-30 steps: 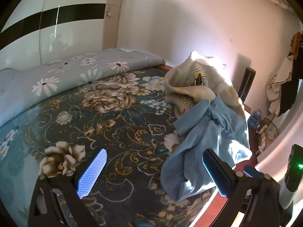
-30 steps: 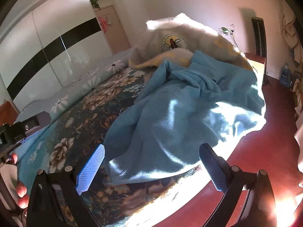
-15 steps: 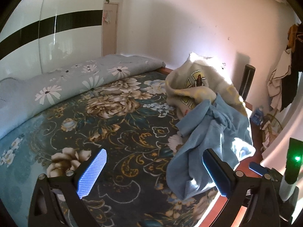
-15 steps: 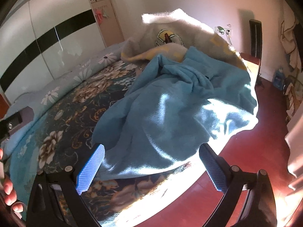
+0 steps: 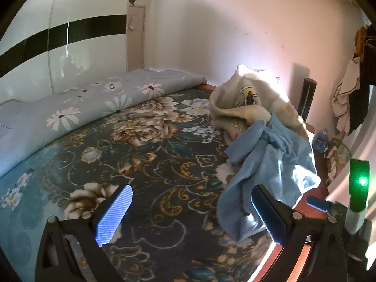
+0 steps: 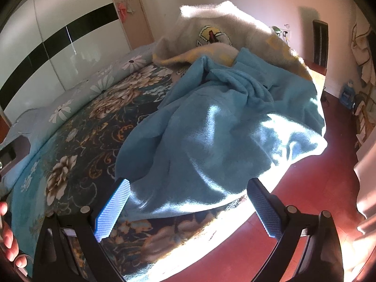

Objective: Fold clothes
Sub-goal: 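Reach both tools toward the crumpled light-blue shirt on the bed, then grasp the blue shirt with the right tool and lift it off the bed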

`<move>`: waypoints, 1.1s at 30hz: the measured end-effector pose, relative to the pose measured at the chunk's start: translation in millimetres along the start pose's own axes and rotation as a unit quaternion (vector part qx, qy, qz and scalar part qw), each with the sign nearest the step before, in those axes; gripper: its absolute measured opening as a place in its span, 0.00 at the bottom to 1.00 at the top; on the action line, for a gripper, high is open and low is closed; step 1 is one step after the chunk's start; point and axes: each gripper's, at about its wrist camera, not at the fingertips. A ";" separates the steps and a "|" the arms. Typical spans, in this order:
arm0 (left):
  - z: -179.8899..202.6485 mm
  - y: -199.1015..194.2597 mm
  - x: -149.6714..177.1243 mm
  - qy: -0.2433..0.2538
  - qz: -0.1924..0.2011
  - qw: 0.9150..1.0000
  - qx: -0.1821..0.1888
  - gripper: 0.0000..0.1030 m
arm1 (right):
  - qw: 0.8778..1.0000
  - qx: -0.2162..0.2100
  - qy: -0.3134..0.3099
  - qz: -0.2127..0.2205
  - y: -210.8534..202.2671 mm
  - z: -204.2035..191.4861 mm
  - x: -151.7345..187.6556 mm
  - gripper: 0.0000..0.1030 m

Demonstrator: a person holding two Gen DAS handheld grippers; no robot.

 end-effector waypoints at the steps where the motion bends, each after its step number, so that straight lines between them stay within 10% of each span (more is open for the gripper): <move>1: -4.6 -2.7 2.0 -0.002 0.002 1.000 -0.001 1.00 | 1.000 0.000 0.003 0.000 1.4 0.3 -0.8 0.97; 9: -72.8 -28.9 36.4 -0.064 -0.005 0.997 -0.031 1.00 | 0.999 0.005 0.035 -0.015 24.7 11.1 -10.2 0.88; 20: -185.3 -80.1 100.2 -0.198 -0.003 0.972 -0.124 1.00 | 0.993 -0.030 0.105 -0.049 66.4 23.7 -20.4 0.11; 33: -245.3 -115.4 129.5 -0.290 0.023 0.949 -0.124 1.00 | 0.973 -0.224 0.046 -0.027 16.3 -56.5 -49.3 0.04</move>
Point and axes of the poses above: each gripper's, at about its wrist camera, not at the fingertips, and y roughly the way its jaws point, z to its right, x to its underside, and after that the axes turned 2 degrees about -x, right-handed
